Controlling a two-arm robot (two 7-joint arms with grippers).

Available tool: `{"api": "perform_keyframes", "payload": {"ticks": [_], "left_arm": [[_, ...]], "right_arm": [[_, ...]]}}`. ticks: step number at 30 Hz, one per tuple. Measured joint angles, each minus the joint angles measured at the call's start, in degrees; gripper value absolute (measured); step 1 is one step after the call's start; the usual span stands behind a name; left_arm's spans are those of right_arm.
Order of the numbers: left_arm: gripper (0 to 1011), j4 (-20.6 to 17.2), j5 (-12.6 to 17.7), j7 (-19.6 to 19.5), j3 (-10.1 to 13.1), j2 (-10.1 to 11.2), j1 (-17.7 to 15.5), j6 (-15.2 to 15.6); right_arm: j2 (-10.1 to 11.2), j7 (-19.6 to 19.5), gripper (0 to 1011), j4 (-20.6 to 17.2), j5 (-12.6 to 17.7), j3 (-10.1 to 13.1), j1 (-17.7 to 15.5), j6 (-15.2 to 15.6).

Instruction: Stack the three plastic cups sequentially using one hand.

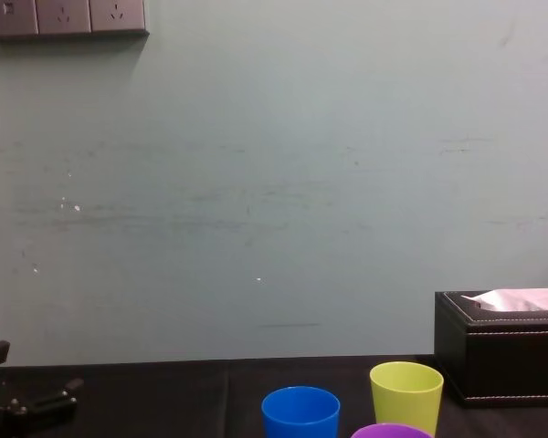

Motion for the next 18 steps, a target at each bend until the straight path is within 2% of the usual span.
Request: {"api": "perform_keyframes", "payload": {"ticks": [18], "left_arm": [[1000,0.0,0.0,0.0,0.0,0.0,0.0,0.0]], "right_arm": [[-4.6,1.5,1002,6.2,-3.8,-1.1,3.3,-0.9]]}}
